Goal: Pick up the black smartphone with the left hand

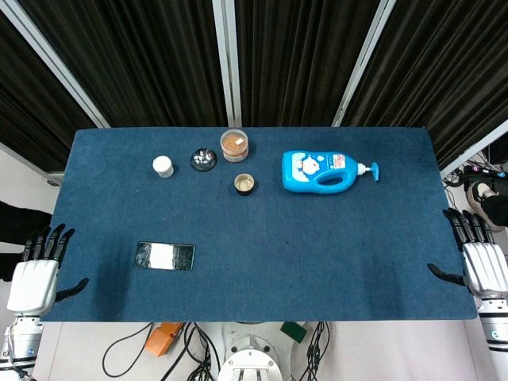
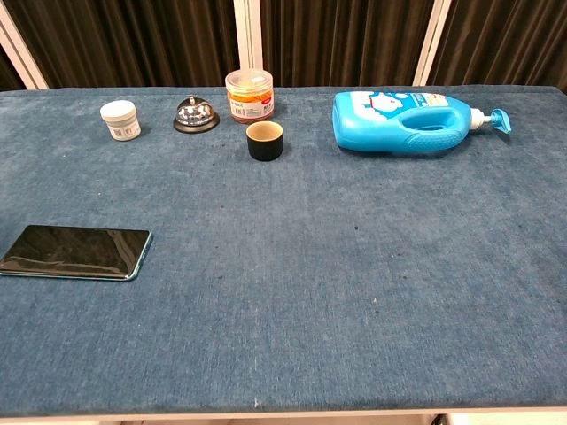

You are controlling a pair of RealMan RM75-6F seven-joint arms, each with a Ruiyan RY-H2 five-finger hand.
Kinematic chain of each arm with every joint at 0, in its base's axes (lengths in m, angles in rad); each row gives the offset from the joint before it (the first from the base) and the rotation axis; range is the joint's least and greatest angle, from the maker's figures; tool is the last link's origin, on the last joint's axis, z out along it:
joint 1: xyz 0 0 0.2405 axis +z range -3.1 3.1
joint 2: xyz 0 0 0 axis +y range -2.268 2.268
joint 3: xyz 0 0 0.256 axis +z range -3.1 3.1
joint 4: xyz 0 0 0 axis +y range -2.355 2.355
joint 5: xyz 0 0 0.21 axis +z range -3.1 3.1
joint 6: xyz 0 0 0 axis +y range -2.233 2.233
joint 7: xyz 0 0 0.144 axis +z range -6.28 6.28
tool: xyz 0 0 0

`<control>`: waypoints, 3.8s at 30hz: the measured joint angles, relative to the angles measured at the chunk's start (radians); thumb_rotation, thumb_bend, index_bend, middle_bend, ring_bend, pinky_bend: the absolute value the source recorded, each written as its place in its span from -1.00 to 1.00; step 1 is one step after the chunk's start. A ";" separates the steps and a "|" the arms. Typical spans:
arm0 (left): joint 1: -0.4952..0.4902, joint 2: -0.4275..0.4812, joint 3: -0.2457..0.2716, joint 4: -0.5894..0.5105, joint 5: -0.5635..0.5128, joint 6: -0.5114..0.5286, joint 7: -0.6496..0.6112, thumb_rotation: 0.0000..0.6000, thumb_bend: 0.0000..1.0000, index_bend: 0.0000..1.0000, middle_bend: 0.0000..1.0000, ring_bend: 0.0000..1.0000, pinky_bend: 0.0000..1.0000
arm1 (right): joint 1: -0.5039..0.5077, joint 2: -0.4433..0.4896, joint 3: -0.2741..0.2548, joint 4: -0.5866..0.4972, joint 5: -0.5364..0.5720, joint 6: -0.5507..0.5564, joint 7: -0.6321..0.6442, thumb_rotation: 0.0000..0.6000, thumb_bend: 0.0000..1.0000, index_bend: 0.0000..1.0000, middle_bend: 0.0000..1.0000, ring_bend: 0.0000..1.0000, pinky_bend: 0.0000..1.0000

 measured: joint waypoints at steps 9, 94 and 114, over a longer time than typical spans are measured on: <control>-0.029 0.006 -0.013 -0.034 0.002 -0.030 0.065 1.00 -0.71 -0.80 -0.96 -1.00 -1.00 | 0.003 0.007 0.005 0.004 -0.002 0.003 0.007 1.00 -0.54 -0.94 -0.76 -1.00 -0.90; -0.437 -0.302 -0.089 0.141 -0.271 -0.550 0.104 1.00 0.08 0.00 -0.73 -0.99 -1.00 | -0.013 0.018 0.006 0.000 0.011 0.018 0.017 1.00 -0.54 -0.94 -0.76 -1.00 -0.90; -0.455 -0.222 -0.086 0.050 -0.323 -0.484 0.129 1.00 -0.02 -0.75 -0.87 -1.00 -1.00 | -0.017 0.018 0.005 0.006 0.011 0.019 0.025 1.00 -0.54 -0.94 -0.76 -1.00 -0.91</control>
